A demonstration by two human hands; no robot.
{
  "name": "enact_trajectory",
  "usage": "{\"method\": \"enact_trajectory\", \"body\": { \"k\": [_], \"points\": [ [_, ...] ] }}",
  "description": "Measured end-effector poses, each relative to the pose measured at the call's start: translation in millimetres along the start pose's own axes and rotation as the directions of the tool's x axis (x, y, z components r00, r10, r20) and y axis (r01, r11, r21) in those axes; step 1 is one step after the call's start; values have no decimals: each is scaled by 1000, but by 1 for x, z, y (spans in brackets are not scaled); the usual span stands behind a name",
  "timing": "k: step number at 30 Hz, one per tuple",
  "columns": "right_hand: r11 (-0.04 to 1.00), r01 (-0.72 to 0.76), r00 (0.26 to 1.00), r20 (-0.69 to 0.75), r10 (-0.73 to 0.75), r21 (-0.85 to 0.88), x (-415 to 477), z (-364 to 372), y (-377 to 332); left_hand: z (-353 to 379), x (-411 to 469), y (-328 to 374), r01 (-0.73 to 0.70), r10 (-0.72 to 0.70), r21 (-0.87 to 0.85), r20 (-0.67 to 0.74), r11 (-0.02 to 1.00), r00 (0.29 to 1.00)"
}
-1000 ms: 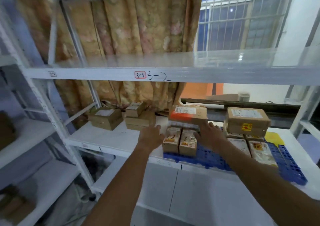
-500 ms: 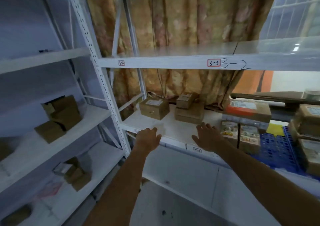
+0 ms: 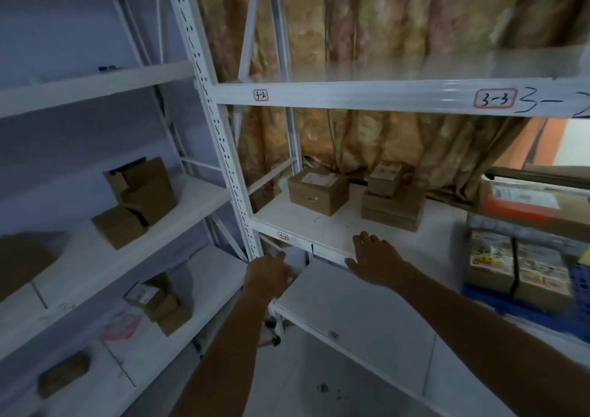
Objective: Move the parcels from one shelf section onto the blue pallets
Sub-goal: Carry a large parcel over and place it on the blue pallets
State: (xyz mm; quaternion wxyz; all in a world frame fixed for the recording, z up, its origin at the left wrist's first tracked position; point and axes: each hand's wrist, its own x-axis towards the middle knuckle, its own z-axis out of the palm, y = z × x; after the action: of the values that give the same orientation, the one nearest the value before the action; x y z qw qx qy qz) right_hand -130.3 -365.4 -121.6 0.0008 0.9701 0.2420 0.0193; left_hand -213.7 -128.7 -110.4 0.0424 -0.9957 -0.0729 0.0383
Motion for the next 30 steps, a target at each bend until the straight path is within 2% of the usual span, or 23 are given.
{"method": "enact_trajectory", "body": {
  "k": [4, 11, 14, 21, 26, 30],
  "points": [
    [1000, -6, 1000, 18, 6, 26, 56, 5, 1, -7, 63, -21, 16, -16, -39, 2, 999, 1000],
    [996, -55, 998, 39, 52, 68, 150, 12, 26, -20, 175, -27, -71, 70, -36, -7, 997, 998],
    [994, -75, 995, 72, 70, 80, 177, 11, 36, -19, 203, -29, -102, 102, -24, -9, 994, 995],
    [990, -94, 995, 47, 90, 106, 219, 1, 47, -23, 272, -46, -110, 113, -92, 37, 990, 993],
    [984, -174, 985, 16, 174, 25, 239, 6, 43, -22, 321, -53, -224, 224, -178, -22, 958, 974],
    [973, -227, 973, 38, 226, 48, 264, 16, 37, -14, 365, -56, -320, 321, -278, -42, 906, 946]
  ]
}}
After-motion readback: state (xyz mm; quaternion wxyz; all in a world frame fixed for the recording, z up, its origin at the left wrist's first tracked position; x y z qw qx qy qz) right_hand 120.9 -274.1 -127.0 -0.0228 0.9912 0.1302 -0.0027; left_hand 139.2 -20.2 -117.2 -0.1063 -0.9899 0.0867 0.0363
